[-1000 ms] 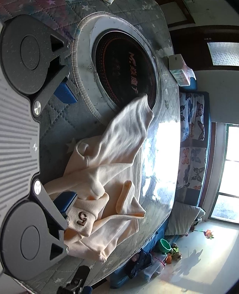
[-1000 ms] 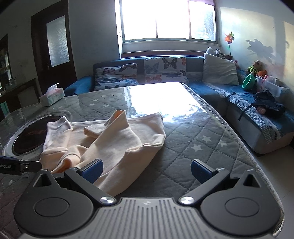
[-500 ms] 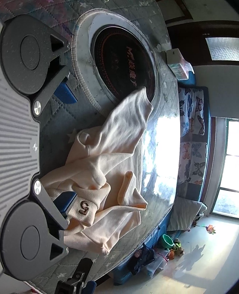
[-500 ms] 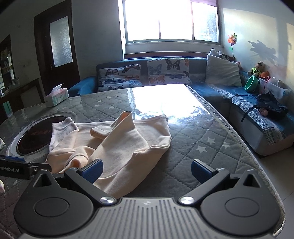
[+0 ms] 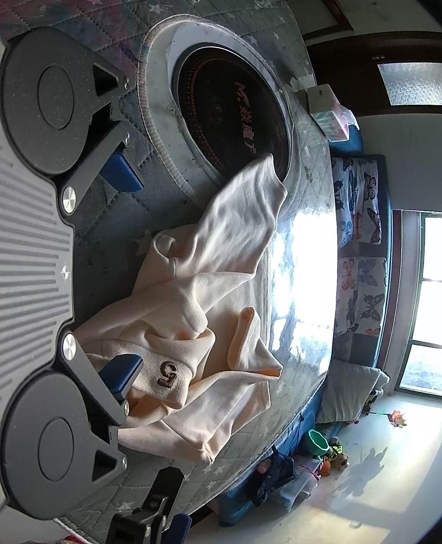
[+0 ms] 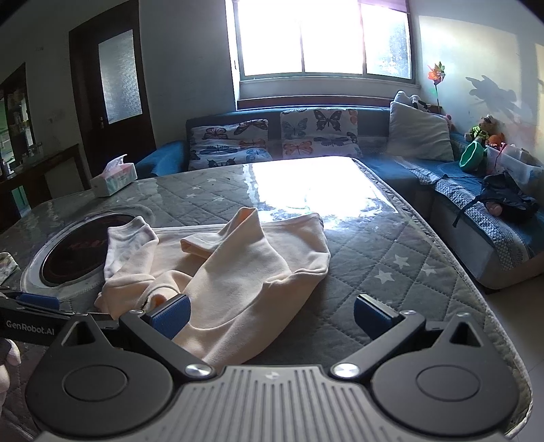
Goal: Fold clothes
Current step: 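Move both grippers over the crumpled peach sweatshirt toward its hem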
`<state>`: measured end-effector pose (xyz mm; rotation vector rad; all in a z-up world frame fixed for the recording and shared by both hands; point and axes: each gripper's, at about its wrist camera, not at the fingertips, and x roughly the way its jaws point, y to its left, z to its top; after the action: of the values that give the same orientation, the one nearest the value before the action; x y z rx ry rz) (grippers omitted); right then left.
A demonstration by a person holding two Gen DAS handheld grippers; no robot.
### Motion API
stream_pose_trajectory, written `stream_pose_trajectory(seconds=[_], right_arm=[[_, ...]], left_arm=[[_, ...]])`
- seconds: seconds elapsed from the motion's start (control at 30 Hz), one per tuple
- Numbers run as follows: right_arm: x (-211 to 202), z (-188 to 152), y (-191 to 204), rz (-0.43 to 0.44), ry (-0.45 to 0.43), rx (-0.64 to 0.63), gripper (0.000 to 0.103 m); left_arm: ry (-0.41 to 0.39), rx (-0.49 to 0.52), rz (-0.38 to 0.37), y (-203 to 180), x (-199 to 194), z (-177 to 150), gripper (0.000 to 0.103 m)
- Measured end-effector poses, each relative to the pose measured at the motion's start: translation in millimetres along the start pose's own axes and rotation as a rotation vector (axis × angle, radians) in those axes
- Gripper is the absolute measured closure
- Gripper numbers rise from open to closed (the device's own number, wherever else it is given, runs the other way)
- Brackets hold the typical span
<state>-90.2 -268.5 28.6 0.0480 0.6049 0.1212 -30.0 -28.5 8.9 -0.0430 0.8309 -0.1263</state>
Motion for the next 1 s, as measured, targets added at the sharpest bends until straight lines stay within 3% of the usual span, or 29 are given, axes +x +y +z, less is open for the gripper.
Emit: stream_pose_trajectory(seconds=[1.0], right_arm=[[9.2, -1.1, 12.4, 0.021, 0.026, -0.014, 0.0]], left_arm=[[0.017, -0.009, 0.001, 0.3, 3.6, -0.9, 0.0]])
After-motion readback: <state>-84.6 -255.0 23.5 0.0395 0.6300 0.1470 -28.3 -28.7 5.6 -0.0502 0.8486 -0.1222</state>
